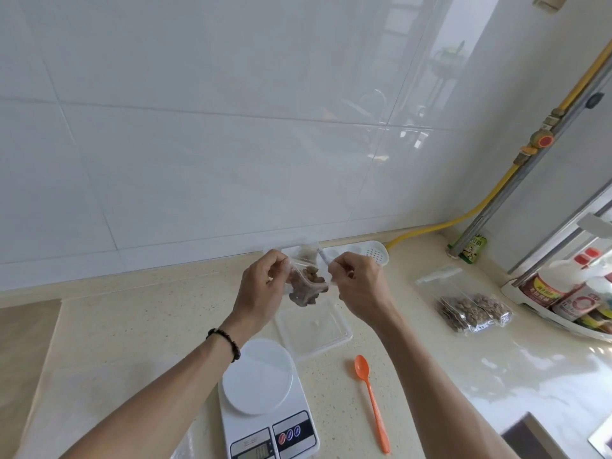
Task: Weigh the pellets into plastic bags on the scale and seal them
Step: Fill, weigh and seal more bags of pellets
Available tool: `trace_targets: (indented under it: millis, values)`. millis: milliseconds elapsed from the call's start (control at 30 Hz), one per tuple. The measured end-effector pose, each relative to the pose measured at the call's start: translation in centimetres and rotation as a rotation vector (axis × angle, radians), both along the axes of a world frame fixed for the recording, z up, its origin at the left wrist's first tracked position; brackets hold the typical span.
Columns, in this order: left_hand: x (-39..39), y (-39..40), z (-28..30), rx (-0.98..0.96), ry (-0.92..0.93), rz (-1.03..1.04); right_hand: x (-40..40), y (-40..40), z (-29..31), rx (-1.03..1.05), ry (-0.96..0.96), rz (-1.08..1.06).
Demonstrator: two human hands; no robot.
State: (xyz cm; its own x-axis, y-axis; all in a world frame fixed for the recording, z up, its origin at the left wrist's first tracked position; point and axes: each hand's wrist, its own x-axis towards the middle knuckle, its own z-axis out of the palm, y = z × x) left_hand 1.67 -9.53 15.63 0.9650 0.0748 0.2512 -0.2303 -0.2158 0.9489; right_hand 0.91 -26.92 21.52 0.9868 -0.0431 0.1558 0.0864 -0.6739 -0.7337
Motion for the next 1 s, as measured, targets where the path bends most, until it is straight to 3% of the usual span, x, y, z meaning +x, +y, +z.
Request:
trace_targets:
  millis: [267,633,733,833,1000]
  values:
    - [0.1,0.0,0.0,-0.096,0.049,-0.038,-0.1,-1.0,-0.3,0.129,0.027,0.016]
    - [-0.8,0.1,-0.1,-0.129,0.114,-0.207,-0.3,0.4,-1.4,0.046,0.141,0.229]
    - [-0.9,2.3,-2.3,0.1,0.238,-0.285,-0.4,-0.2,-2.5,0.229,0.179,0.217]
    - [-1.3,4.4,-4.9,0.302,0.334,-0.285,-0.5,-1.4,-4.3,0.445,0.236,0.071]
    - [-1.7,5.2,-7.5,0.427,0.385,-0.226,-1.6,-2.7,-10.2,0.472,0.447,-0.151]
